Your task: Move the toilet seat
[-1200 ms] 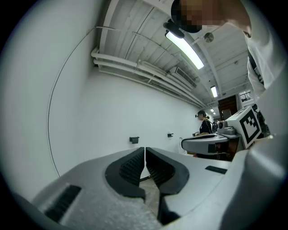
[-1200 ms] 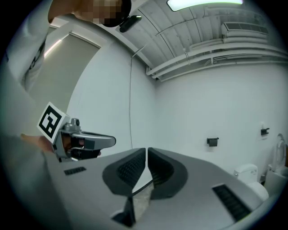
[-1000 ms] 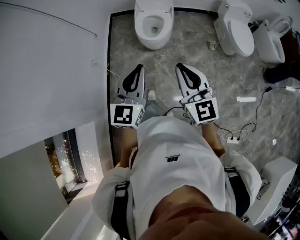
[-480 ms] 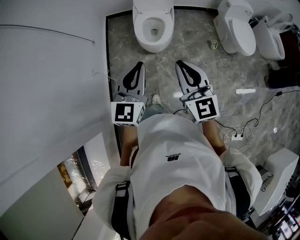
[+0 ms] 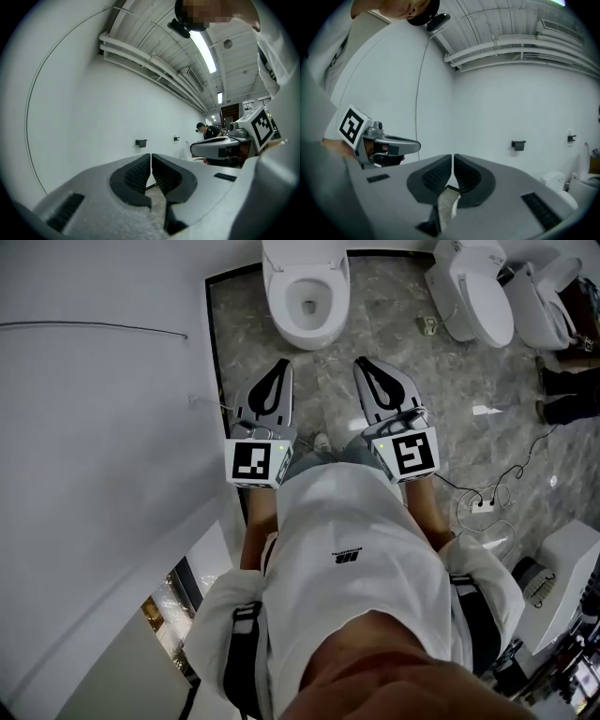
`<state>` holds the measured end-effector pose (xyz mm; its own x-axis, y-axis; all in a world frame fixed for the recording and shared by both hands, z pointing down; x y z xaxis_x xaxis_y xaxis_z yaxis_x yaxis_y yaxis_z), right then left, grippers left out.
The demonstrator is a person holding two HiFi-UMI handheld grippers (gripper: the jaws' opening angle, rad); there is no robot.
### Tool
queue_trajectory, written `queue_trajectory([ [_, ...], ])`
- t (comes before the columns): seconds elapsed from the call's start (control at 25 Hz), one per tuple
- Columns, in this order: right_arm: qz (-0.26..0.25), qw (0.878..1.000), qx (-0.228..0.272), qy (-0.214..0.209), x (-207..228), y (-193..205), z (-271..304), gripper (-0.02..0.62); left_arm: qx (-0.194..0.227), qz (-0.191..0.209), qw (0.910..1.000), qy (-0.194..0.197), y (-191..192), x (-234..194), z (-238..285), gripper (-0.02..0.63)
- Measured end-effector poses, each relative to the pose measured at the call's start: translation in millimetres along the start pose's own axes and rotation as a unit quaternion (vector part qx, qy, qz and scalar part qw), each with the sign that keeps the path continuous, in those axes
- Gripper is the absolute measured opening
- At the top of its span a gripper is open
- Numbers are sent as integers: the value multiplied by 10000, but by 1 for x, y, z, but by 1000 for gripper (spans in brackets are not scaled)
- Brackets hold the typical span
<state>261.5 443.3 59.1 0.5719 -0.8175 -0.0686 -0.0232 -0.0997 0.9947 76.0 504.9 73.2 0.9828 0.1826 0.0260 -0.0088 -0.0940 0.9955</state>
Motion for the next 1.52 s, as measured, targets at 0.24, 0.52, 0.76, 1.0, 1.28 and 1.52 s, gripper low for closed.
queue_trajectory([
  [0.24,-8,9997,-184,144,8,10,14,37,-6,-61,10000,78,7,-18,18,34],
  [0.52,-52,9997,-200,108,20,14,46,37,-39,-67,10000,29,14,-41,41,34],
  [0.76,-47,9994,-338,111,40,27,79,37,-145,-110,9998,-11,30,-63,69,34],
  [1.0,50,9994,-340,26,65,32,115,37,-174,-57,9998,-113,36,-84,106,34],
  [1.28,89,9990,-434,-77,104,50,170,37,-261,-13,9993,-256,43,-117,154,34],
  [1.52,240,9975,-663,-61,135,82,209,37,-428,-35,9985,-336,68,-140,196,34],
])
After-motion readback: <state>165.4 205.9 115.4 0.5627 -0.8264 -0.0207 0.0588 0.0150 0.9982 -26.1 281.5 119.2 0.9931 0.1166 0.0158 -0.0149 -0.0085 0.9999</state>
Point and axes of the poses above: the fingertips, and each gripper's own axes: z forward along the fingers, x to its right, y out of its underside, the point moved 8 cm from there along -z, backward along the fingers, and after that the axes turned 7 degrees about x, right-handed, at the moved point
